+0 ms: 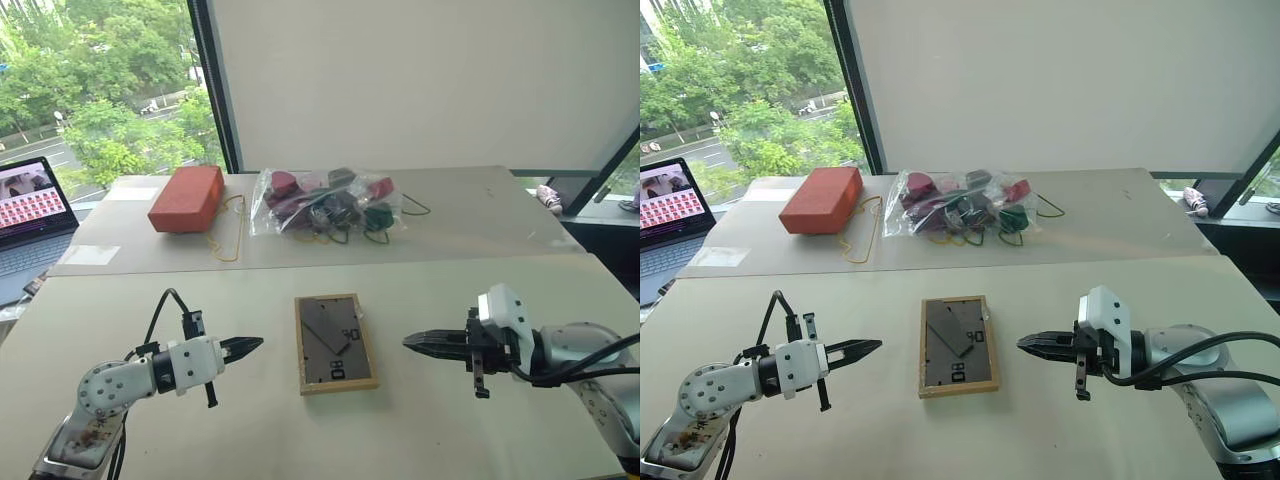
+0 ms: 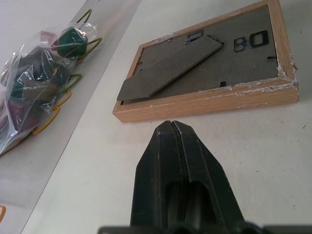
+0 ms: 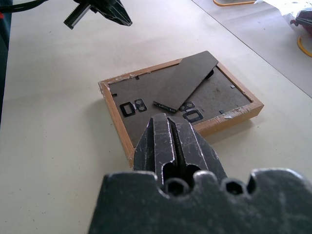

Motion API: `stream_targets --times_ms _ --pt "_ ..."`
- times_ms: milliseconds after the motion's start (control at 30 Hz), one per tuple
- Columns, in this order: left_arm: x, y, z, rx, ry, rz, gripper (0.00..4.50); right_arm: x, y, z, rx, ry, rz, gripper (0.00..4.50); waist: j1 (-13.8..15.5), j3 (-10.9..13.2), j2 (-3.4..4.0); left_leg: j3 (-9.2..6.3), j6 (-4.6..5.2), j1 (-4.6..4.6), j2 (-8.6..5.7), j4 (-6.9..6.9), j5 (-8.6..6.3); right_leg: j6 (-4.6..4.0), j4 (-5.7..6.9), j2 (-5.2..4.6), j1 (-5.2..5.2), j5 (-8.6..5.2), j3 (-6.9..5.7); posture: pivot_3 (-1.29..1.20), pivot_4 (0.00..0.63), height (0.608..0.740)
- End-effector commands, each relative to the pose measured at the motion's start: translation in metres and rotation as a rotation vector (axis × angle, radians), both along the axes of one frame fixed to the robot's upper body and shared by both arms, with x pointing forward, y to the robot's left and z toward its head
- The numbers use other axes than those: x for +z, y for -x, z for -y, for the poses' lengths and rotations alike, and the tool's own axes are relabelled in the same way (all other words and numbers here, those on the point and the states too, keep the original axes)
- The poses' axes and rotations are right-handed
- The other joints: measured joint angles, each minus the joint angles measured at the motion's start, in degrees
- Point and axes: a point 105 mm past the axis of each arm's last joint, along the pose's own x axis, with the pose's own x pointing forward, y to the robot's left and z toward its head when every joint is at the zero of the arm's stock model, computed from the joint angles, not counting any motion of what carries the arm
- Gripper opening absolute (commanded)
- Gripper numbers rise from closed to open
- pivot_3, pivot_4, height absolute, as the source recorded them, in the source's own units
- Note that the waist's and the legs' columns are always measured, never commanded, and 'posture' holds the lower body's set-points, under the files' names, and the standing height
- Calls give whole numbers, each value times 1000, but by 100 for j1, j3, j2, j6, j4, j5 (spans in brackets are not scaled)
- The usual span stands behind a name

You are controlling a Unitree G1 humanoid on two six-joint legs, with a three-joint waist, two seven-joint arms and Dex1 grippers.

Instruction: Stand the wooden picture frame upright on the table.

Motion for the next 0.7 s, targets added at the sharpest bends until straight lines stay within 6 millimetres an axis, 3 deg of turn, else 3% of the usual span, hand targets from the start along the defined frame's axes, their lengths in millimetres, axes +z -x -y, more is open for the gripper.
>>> stream_targets --times_ms 33,100,167,367,567,700 --pt "5 0 3 -61 -67 151 20 -14 -10 6 -56 91 -10 0 -1 0 0 0 0 0 0 0 0 0 0 0 0 0 0 0 150 740" --pt "-6 3 9 -210 -215 330 20 -50 -25 20 -150 250 -74 0 2 -2 -1 0 0 4 0 0 0 0 2 0 3 0 0 0 150 740" --pt "-8 1 14 -304 -266 454 20 -64 -38 21 -203 298 -95 0 22 -2 -5 5 -9 12 -1 1 5 -4 -4 0 13 7 -2 0 150 740" --pt "-22 -7 18 -445 -286 573 20 -79 -58 10 -247 329 -109 0 -38 -3 -4 6 -27 0 -1 1 16 -1 -3 0 -4 13 1 0 150 740" --pt "-42 -13 26 -527 -296 554 20 -82 -59 -16 -205 311 -110 0 -65 -11 -3 5 -25 9 -1 1 16 -1 7 2 3 13 1 0 150 740" --pt "-41 -21 31 -499 -257 556 20 -82 -56 -30 -191 290 -108 0 -24 -33 22 5 -25 53 -1 1 17 1 10 1 49 12 0 0 150 740"
